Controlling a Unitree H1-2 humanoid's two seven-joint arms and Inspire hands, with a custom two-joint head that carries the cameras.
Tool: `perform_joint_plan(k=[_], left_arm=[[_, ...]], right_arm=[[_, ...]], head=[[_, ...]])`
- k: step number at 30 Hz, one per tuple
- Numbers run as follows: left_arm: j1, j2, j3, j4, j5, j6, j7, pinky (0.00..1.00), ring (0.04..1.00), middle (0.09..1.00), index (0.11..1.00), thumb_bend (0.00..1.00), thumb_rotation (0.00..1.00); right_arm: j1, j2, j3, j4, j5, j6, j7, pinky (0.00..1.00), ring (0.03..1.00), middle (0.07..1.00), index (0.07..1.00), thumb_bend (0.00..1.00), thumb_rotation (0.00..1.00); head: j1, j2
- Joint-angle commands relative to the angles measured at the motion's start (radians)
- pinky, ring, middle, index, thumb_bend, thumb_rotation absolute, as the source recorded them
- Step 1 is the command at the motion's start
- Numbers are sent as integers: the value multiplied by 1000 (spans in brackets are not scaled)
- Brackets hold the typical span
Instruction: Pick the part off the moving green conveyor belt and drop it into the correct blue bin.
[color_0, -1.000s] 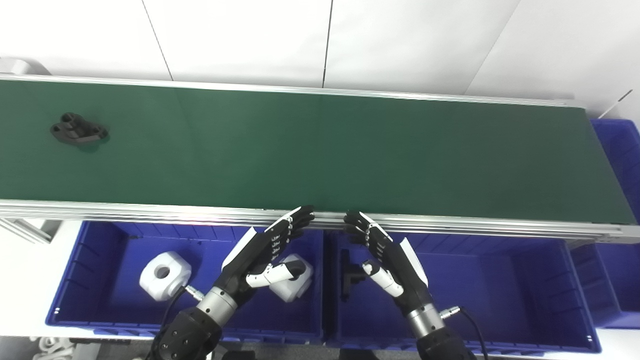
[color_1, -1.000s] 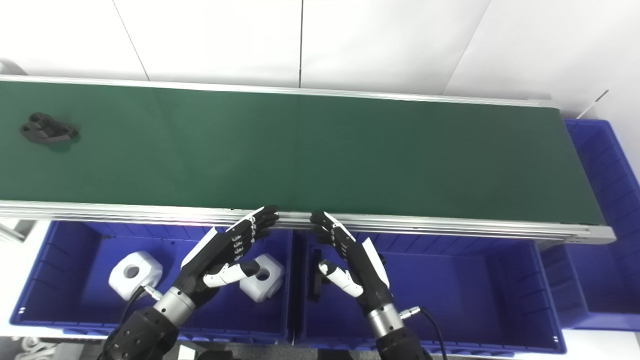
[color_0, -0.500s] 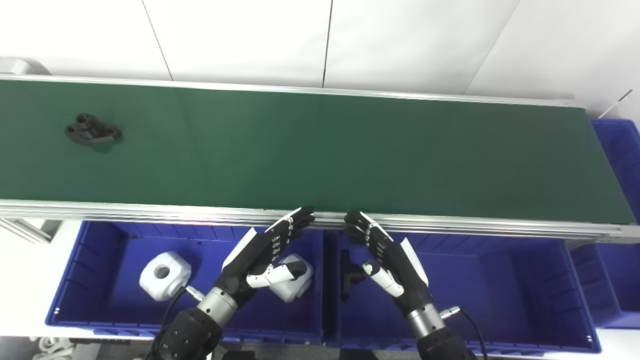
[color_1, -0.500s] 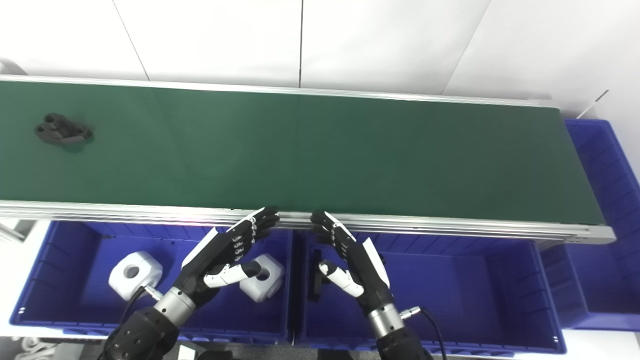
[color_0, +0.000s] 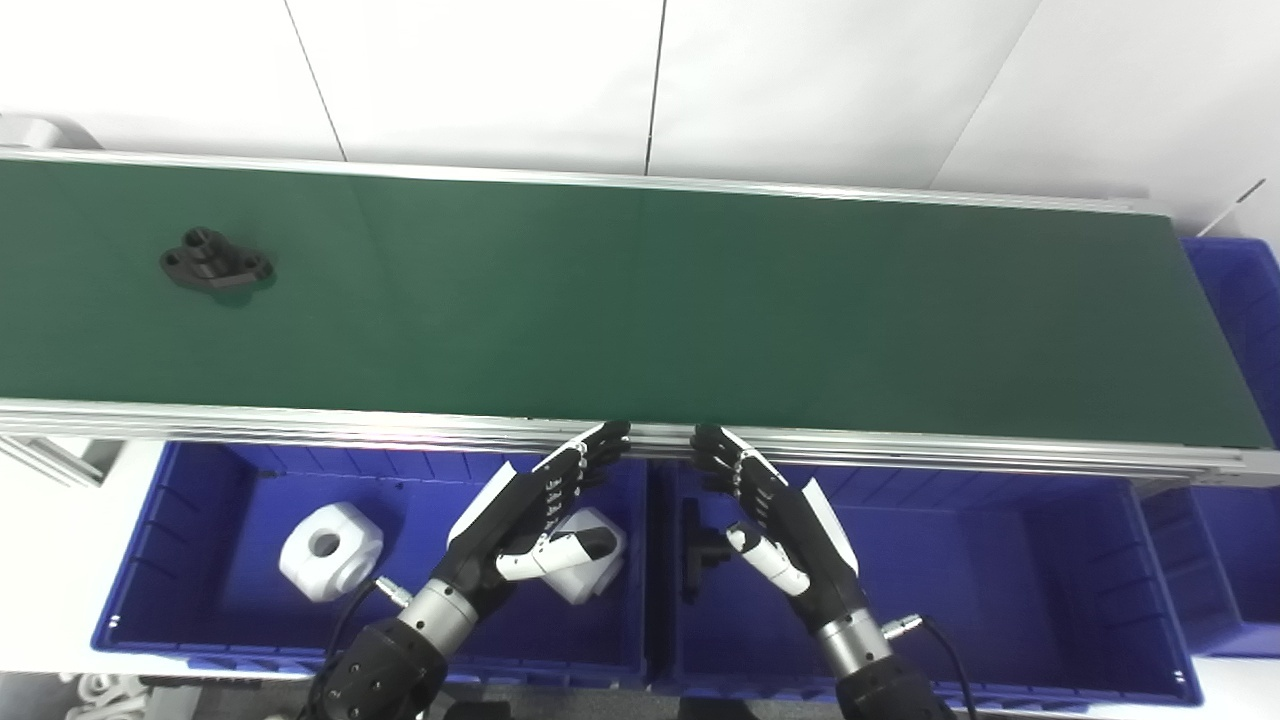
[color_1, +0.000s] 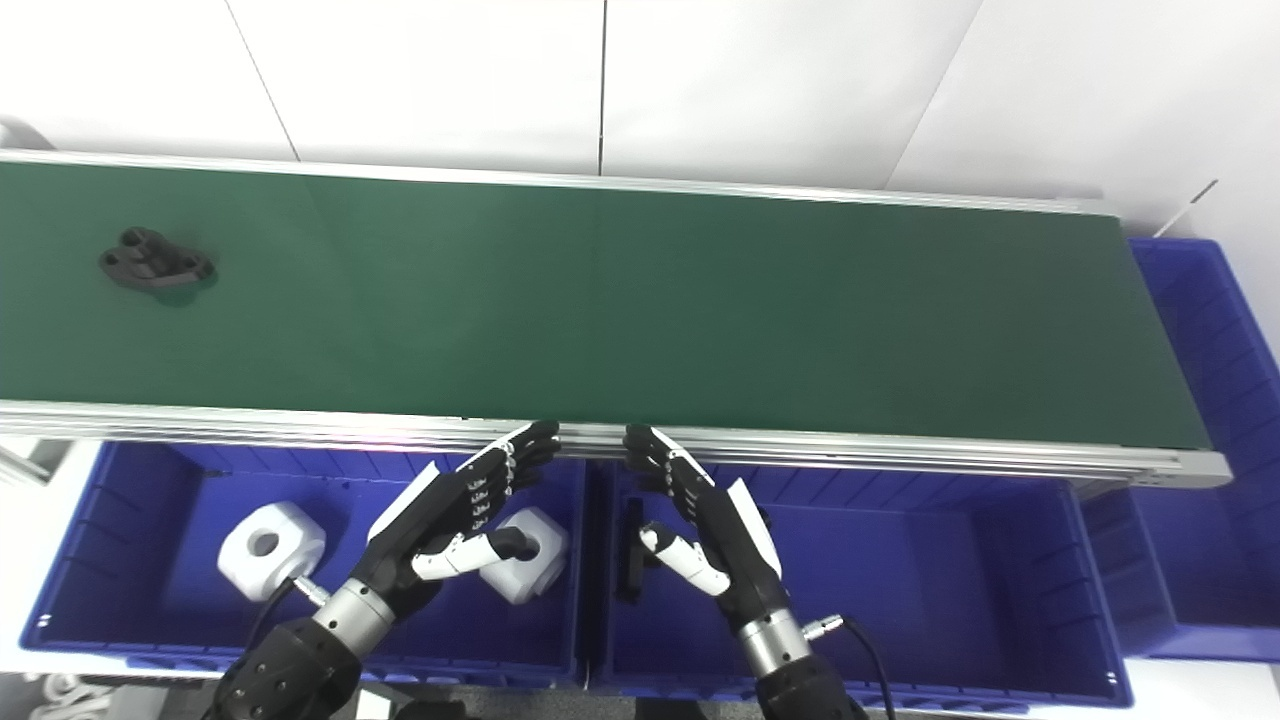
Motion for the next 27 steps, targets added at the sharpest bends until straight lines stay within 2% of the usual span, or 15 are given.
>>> perform_joint_plan(k=[1, 6, 13, 27], left_arm=[[-13, -16, -7, -5, -8, -42, 2, 941, 951, 920, 908, 755, 589], [-5, -20, -7, -8, 8, -47, 11, 925, 944, 918, 905, 755, 587], [1, -10, -2, -14, -3, -52, 2, 938, 950, 923, 913, 758, 610], [-1, -6, 0, -11, -12, -40, -3, 950, 952, 921, 910, 759, 597]], right_arm=[[-7, -5, -8, -10, 24, -61, 9, 814, 854, 883, 896, 862, 864], [-4, -9, -7, -11, 31, -61, 17, 824, 856, 879, 899, 842, 866], [1, 0, -5, -13, 20, -61, 11, 815, 849, 874, 890, 874, 863], [-1, 8, -7, -7, 15, -61, 7, 813, 852, 881, 891, 870, 849]], head=[[14, -8], [4, -9], [-33, -4], [-38, -7]])
